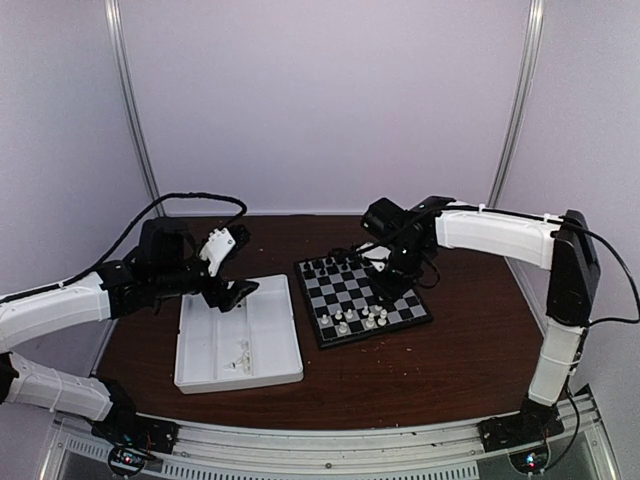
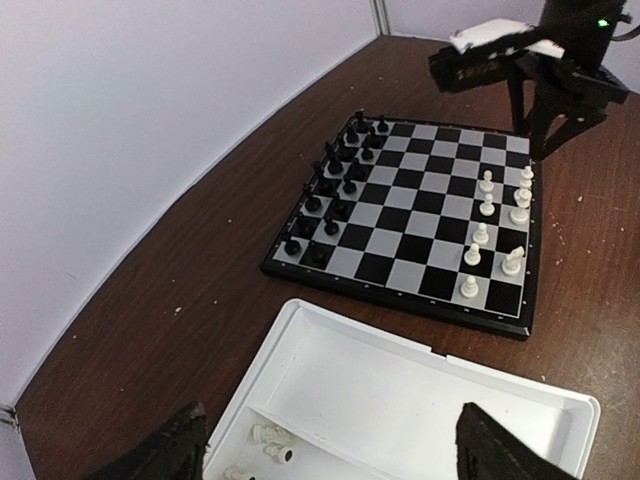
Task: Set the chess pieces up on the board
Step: Place the chess piece on the chessboard.
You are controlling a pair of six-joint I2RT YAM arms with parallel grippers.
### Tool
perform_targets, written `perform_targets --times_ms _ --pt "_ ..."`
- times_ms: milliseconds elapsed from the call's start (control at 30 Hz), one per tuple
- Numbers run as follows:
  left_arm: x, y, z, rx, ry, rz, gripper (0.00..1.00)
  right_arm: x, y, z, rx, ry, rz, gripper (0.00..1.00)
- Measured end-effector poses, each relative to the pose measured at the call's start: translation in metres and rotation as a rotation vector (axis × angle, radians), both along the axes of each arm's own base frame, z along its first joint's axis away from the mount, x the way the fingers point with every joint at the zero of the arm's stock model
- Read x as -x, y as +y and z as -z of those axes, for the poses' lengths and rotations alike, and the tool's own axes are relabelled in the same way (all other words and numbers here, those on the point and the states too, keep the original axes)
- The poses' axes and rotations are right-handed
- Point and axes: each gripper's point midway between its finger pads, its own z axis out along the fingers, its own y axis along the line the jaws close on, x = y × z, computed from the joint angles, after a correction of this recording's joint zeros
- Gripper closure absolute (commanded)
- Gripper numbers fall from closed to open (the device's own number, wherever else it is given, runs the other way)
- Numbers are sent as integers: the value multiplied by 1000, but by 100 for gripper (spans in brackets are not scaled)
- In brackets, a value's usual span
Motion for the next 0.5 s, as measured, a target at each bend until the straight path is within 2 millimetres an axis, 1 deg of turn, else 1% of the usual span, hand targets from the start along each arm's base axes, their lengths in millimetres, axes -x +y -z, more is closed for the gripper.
perform_targets --times_ms 33,167,233,333,367,433,500 --pt "-2 2 -2 6 -3 -18 3 -1 0 -9 -19 -23 2 62" --pt "-8 11 -11 52 4 -108 2 -4 0 -47 -93 -118 7 62" --pt "-11 17 -15 81 13 -166 2 -6 0 -56 -112 -147 10 61" --pt "-17 34 -22 145 41 -307 2 -6 -2 -62 -141 -188 17 58" --pt "-17 41 -22 167 59 -358 4 -5 -3 -64 -155 -204 18 57" --pt "-16 49 -21 194 92 -414 11 -2 -6 -69 -178 -227 22 57" --pt "-13 52 -13 192 151 -444 24 -1 -7 -79 -212 -262 22 57"
